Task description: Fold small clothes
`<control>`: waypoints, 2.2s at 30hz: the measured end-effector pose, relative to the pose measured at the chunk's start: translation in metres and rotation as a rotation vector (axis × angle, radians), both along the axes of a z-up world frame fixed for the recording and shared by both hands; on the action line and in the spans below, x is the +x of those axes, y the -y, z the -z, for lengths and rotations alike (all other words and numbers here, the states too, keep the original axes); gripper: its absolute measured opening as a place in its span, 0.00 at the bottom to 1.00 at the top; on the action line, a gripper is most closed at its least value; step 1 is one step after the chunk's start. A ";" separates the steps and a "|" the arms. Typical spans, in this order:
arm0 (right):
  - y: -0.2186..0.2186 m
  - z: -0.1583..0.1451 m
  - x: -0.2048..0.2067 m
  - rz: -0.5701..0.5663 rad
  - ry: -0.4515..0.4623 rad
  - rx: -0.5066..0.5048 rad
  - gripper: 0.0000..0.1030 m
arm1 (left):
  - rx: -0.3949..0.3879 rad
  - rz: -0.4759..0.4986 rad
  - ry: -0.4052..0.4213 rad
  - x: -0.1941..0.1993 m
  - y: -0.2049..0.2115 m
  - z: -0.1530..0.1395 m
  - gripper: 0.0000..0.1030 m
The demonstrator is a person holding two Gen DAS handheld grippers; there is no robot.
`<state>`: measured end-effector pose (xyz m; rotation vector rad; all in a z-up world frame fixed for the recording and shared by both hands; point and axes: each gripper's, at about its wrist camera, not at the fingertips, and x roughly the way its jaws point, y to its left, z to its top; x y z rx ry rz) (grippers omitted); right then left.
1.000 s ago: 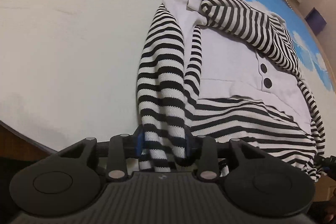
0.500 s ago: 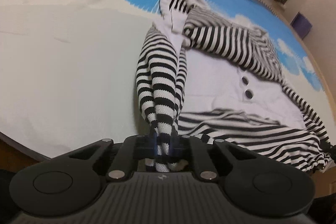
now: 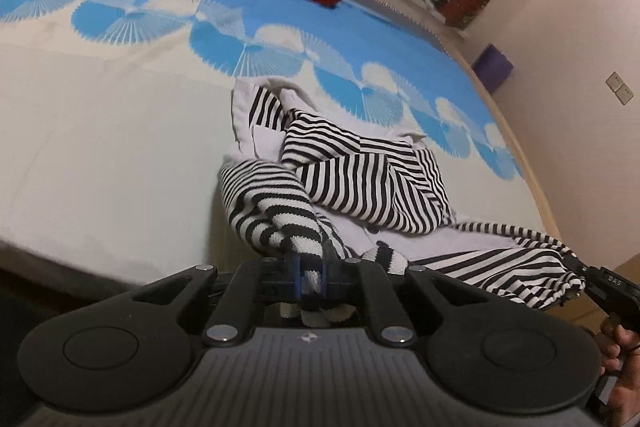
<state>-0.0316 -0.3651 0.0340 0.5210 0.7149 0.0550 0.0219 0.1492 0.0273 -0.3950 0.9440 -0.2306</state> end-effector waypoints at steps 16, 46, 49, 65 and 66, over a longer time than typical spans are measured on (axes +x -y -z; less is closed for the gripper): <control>0.030 0.069 0.283 0.099 -0.130 0.039 0.31 | -0.210 -0.223 -0.108 0.293 -0.047 0.054 0.54; -0.084 0.164 0.334 -0.332 -0.083 -0.598 0.12 | 0.336 0.149 0.174 0.342 0.046 0.097 0.13; -0.071 0.144 0.337 -0.229 0.006 -0.510 0.07 | 0.310 0.102 0.238 0.342 0.045 0.085 0.12; -0.043 0.131 0.335 -0.143 -0.126 -0.375 0.51 | 0.152 -0.067 0.053 0.336 -0.002 0.081 0.68; -0.037 0.129 0.332 -0.147 -0.119 -0.375 0.53 | 0.133 -0.084 0.034 0.335 -0.011 0.084 0.67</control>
